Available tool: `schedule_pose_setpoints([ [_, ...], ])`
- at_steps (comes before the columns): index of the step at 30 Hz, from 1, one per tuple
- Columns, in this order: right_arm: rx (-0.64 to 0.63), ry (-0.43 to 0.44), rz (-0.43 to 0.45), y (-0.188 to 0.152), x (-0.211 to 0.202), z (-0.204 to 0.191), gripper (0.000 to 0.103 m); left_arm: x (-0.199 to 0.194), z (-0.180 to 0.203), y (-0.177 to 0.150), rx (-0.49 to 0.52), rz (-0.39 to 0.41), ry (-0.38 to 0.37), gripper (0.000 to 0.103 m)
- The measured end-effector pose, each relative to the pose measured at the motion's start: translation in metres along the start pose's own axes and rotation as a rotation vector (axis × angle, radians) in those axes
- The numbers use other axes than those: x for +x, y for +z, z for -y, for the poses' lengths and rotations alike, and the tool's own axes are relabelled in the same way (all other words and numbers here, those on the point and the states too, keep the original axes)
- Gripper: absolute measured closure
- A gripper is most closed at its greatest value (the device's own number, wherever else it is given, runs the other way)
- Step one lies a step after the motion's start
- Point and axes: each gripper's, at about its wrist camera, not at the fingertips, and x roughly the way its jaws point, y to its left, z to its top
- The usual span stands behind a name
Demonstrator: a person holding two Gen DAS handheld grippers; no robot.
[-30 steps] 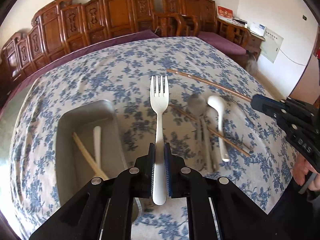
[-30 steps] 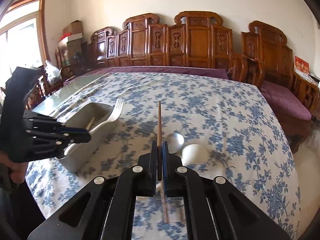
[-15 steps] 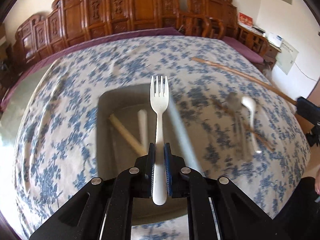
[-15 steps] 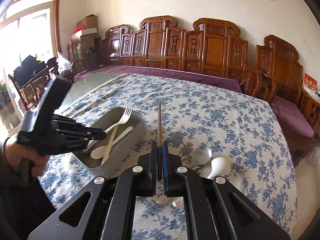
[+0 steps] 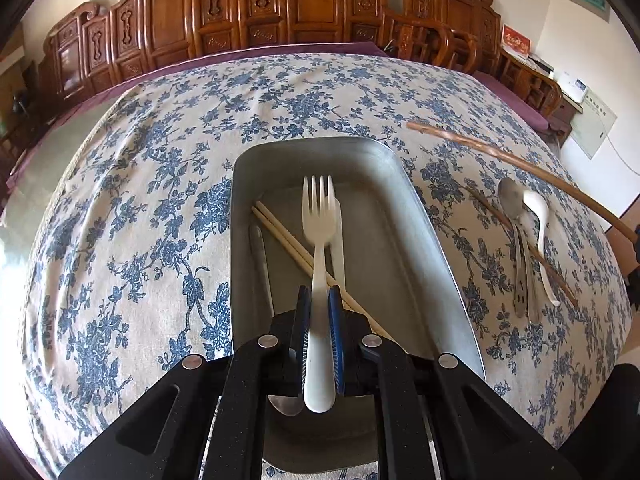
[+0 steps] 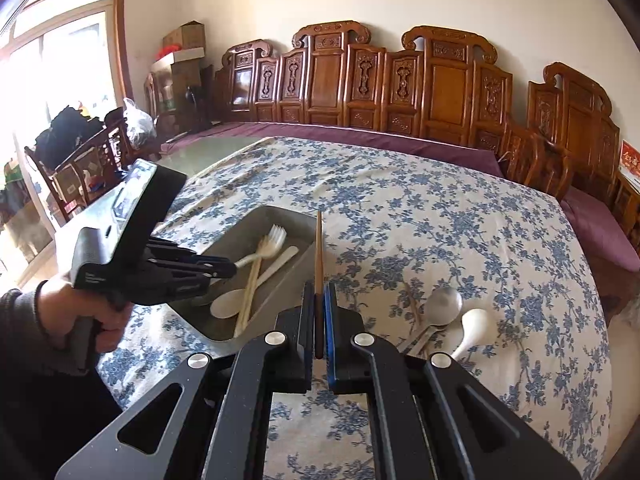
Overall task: Organize utensils
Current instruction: 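Carry the white fork over the grey tray with the left gripper while the right carries the chopstick there, then lower the fork into the tray and open the left gripper while the right releases the chopstick there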
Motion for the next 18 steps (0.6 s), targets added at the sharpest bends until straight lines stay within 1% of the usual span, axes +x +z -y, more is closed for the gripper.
schedule_pose_setpoints([
  [9,-0.003,0.016,-0.016,0.004,0.006,-0.016,0.097,-0.001,-0.008,0.002,-0.022,0.023,-0.012,0.094],
  [15,-0.025,0.017,-0.025,0.009,0.016,-0.034,0.097,-0.024,-0.018,0.004,-0.027,0.082,-0.009,0.094],
  [18,-0.058,-0.008,-0.017,0.011,0.022,-0.046,0.097,-0.034,-0.026,0.003,-0.041,0.099,-0.015,0.094],
])
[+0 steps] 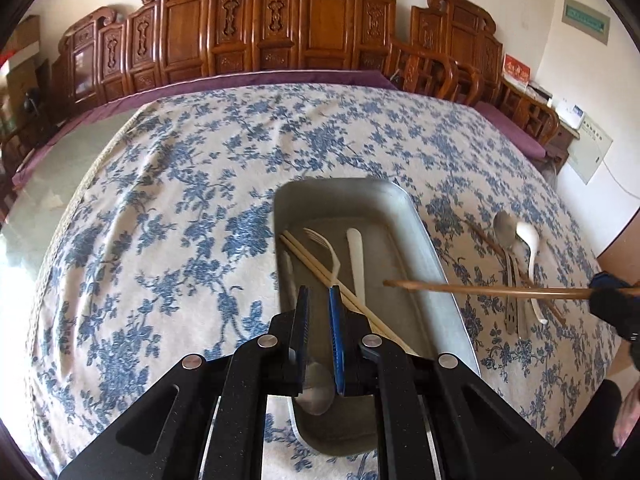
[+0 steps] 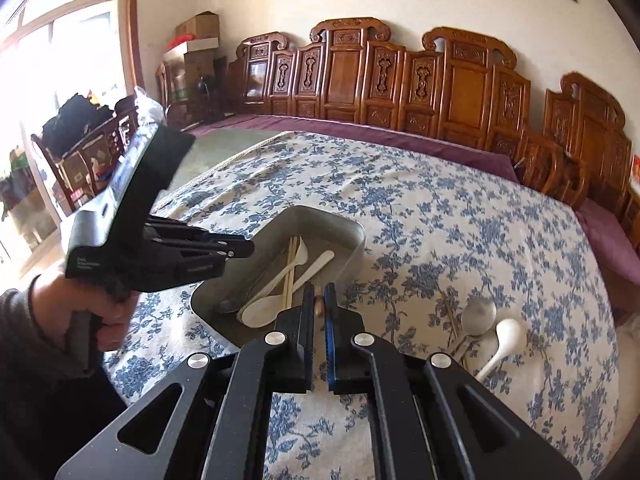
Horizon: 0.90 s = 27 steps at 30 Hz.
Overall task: Organize utensils
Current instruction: 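Lower the fork into the tray and open the left gripper while the right releases the chopstick there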
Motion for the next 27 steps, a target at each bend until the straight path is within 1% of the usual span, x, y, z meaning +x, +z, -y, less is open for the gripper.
schedule_pose_setpoints([
  [4,-0.033,-0.029,0.005,0.007,0.01,-0.01,0.097,-0.009,-0.009,-0.001,-0.004,0.014,0.005,0.094],
  [7,-0.089,-0.078,0.01,0.011,0.018,-0.021,0.097,-0.013,-0.015,-0.002,-0.01,0.021,0.0,0.094],
  [11,-0.125,-0.127,-0.008,0.016,0.034,-0.029,0.097,-0.017,-0.021,-0.003,-0.016,0.028,-0.002,0.094],
  [15,-0.14,-0.158,-0.031,0.022,0.05,-0.034,0.097,-0.021,-0.026,-0.002,-0.022,0.041,-0.003,0.094],
  [18,-0.115,-0.151,-0.077,0.022,0.06,-0.036,0.097,-0.022,-0.031,-0.001,-0.034,0.043,-0.005,0.094],
  [23,-0.06,-0.119,-0.149,0.009,0.072,-0.039,0.096,-0.022,-0.035,-0.002,-0.042,0.044,-0.004,0.094],
  [27,-0.018,-0.098,-0.189,-0.002,0.082,-0.038,0.096,-0.023,-0.037,-0.002,-0.046,0.045,-0.006,0.094],
])
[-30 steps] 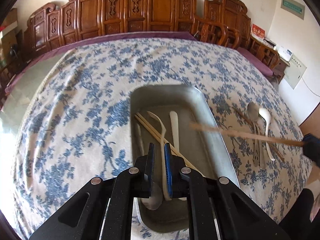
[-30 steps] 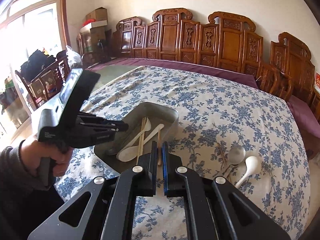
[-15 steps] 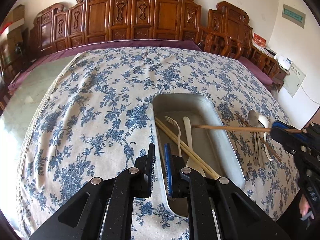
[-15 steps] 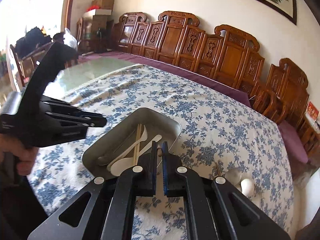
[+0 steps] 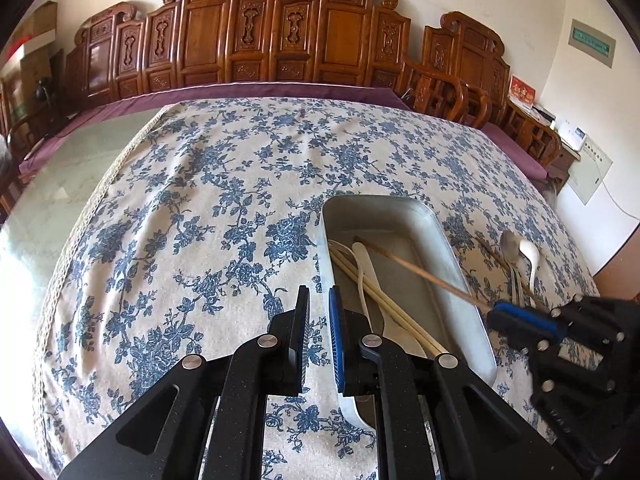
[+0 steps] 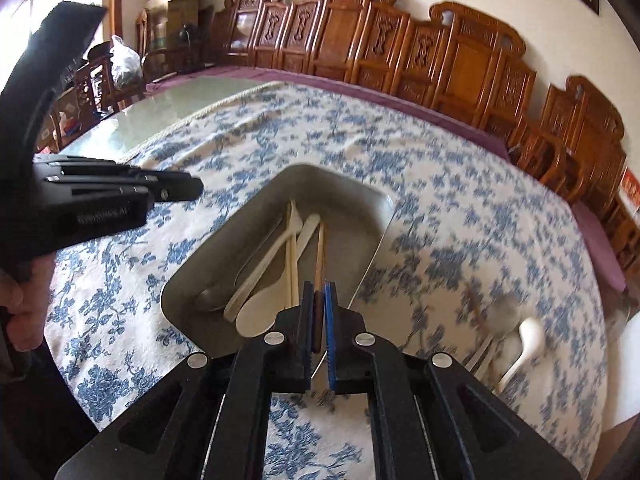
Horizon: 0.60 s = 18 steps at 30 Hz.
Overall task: Organize utensils
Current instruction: 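Lower the fork into the tray and open the left gripper while the right releases the chopstick there, then move the right gripper back to the pile and grasp the metal fork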
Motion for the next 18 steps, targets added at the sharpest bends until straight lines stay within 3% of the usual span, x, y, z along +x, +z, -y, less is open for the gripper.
schedule_pose_setpoints([
  [9,0.044,0.061,-0.06,-0.009,0.018,-0.001,0.096,0.0,0.0,0.0,0.0,0.002,0.0,0.094],
  [18,0.063,0.141,-0.028,-0.008,0.01,0.002,0.091,0.0,0.002,0.0,0.003,0.003,-0.005,0.094],
])
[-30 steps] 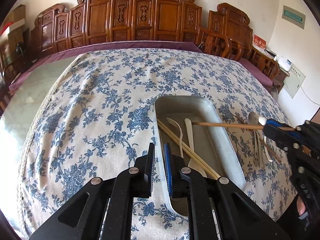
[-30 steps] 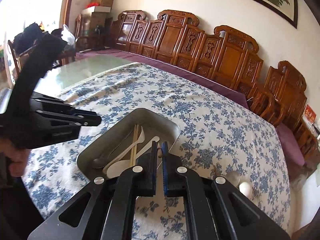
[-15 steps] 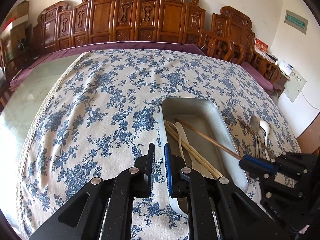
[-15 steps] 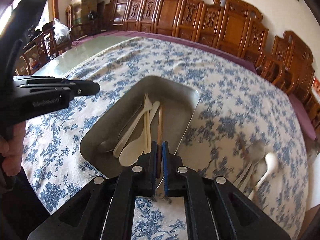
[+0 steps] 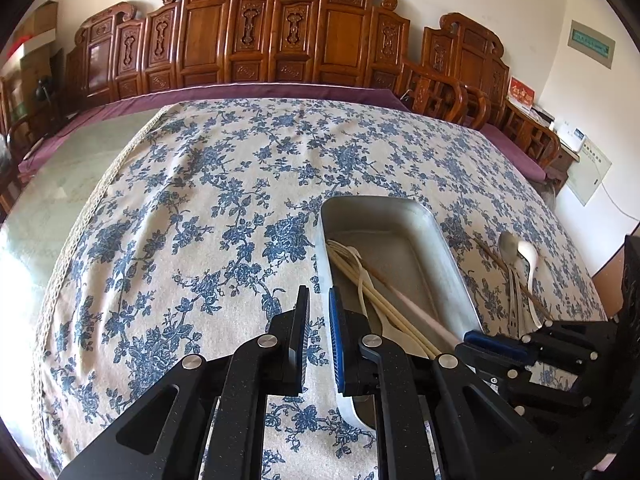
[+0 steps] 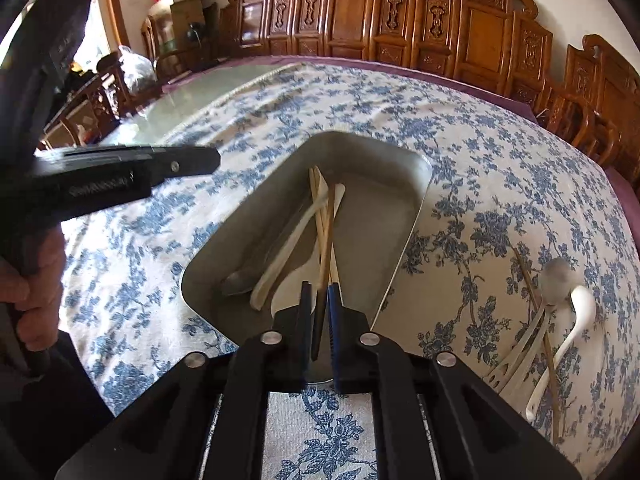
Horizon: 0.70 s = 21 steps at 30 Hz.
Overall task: Organize utensils
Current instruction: 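Move the right gripper back to the pile and grasp the metal fork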
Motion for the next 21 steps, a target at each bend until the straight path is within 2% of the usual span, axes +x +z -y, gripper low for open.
schedule_pose_setpoints([
  [7,0.009,0.02,0.026,0.007,-0.012,0.01,0.09,0.0,0.004,-0.001,0.002,-0.001,-0.005,0.094],
  [13,0.038,-0.02,0.072,0.001,-0.042,0.041,0.09,-0.002,0.018,0.0,0.018,0.004,-0.028,0.094],
  [17,0.077,-0.09,0.091,-0.014,-0.066,0.077,0.091,-0.003,0.036,0.003,0.04,0.011,-0.05,0.083],
  [19,0.088,-0.137,0.09,-0.023,-0.075,0.097,0.091,-0.003,0.048,0.004,0.055,0.015,-0.064,0.08],
  [21,0.103,-0.173,0.082,-0.031,-0.079,0.115,0.09,-0.003,0.062,0.004,0.079,0.02,-0.081,0.071],
])
